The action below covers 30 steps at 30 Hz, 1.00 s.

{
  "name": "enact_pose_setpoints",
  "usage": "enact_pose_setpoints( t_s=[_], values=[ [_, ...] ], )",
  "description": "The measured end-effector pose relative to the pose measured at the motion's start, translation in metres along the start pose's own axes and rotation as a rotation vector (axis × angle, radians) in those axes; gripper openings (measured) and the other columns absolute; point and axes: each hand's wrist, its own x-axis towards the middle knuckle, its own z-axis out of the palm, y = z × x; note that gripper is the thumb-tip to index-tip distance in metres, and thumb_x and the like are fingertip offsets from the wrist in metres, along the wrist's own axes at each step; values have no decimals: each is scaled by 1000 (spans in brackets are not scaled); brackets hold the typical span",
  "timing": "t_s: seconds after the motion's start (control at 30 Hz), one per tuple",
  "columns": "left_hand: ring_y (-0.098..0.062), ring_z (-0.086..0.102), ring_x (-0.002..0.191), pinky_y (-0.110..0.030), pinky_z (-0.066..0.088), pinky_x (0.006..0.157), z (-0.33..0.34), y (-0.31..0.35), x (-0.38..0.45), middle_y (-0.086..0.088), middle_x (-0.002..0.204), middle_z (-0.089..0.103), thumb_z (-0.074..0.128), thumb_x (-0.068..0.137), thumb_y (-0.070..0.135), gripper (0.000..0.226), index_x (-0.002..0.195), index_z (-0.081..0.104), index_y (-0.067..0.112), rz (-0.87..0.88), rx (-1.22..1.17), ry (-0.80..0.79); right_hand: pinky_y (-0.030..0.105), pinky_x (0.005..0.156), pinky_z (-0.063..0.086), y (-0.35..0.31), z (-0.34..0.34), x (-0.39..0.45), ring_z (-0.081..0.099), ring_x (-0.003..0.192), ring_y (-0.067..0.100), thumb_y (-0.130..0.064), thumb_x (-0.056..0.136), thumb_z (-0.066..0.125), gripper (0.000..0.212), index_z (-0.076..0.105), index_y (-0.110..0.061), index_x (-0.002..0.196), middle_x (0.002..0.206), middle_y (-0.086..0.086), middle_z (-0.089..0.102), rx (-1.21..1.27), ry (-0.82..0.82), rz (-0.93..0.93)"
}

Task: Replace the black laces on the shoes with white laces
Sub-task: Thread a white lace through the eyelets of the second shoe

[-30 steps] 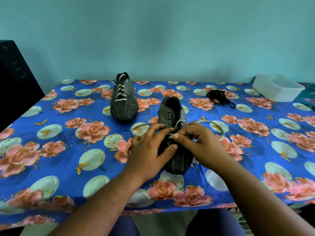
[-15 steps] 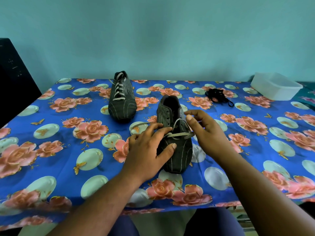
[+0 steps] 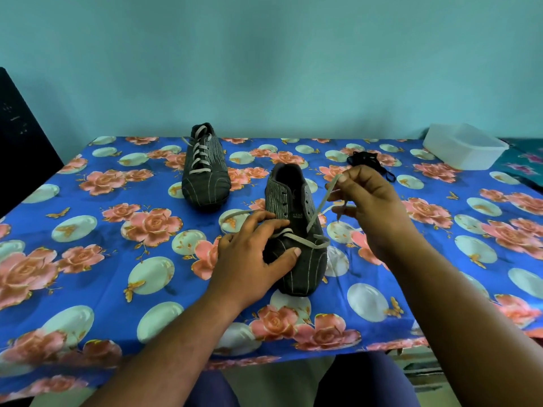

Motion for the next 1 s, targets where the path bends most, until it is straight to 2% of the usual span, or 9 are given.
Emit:
enact_pose_setpoints(
  t_s=[0.17,0.33,0.5,0.67,0.73,0.77,0.87,0.93,1.0],
  values=[
    [-5,54,119,-46,33,110,-1,0,1,29,138,41,48,78,76,60,129,59,46,-12,-3,-11,38,74,55,-14,-1,-3,67,78,17,-16,105,50,13,56,-5,100,82,0,71,81,46,-70],
    [-2,55,118,-41,26,112,0,-1,2,32,139,40,49,75,77,60,127,60,49,-37,-17,-20,36,68,53,-36,0,0,61,82,29,-15,106,49,20,52,-19,86,83,6,71,221,206,-200],
    [0,51,124,-42,25,112,-1,0,2,31,140,40,48,74,78,61,126,60,48,-38,-9,-22,44,66,49,-53,-9,13,53,70,38,-25,107,46,26,46,-19,81,76,6,68,284,360,-252],
    [-8,63,105,-50,39,106,-1,-2,1,28,128,45,55,76,77,51,119,55,50,-45,-79,-6,35,63,47,-20,-15,23,57,66,24,-31,104,51,22,53,-18,86,79,4,67,-41,334,-182],
    [-5,63,98,-50,42,102,-1,-2,-1,25,119,51,53,79,78,46,112,55,46,-23,-70,38,39,73,49,6,-21,21,59,78,18,-31,97,63,14,55,-19,96,91,-2,65,-310,279,-67],
    [-3,62,96,-50,44,99,-1,-2,-2,24,114,54,51,82,78,44,109,55,44,-10,-65,63,43,80,50,19,-23,18,60,90,18,-32,94,67,20,55,-21,105,102,-4,63,-481,241,-37],
    [-5,63,89,-52,49,89,-2,-1,0,21,96,64,47,86,75,41,103,58,39,-15,-82,114,48,100,43,40,-14,-2,51,120,25,-46,93,64,41,54,-30,130,131,-3,57,-765,74,-197],
    [-7,64,81,-54,51,84,-2,-2,3,18,81,65,46,87,73,39,99,57,38,-39,-109,122,47,104,38,36,0,-13,44,130,24,-60,96,48,47,51,-39,139,139,-7,52,-839,-75,-337],
    [-10,63,75,-54,51,79,-2,-4,4,14,73,64,46,88,70,39,94,58,32,-33,-122,127,46,104,34,34,10,-19,40,134,20,-61,98,34,48,49,-46,140,143,-9,49,-974,-191,-419]
  ],
)
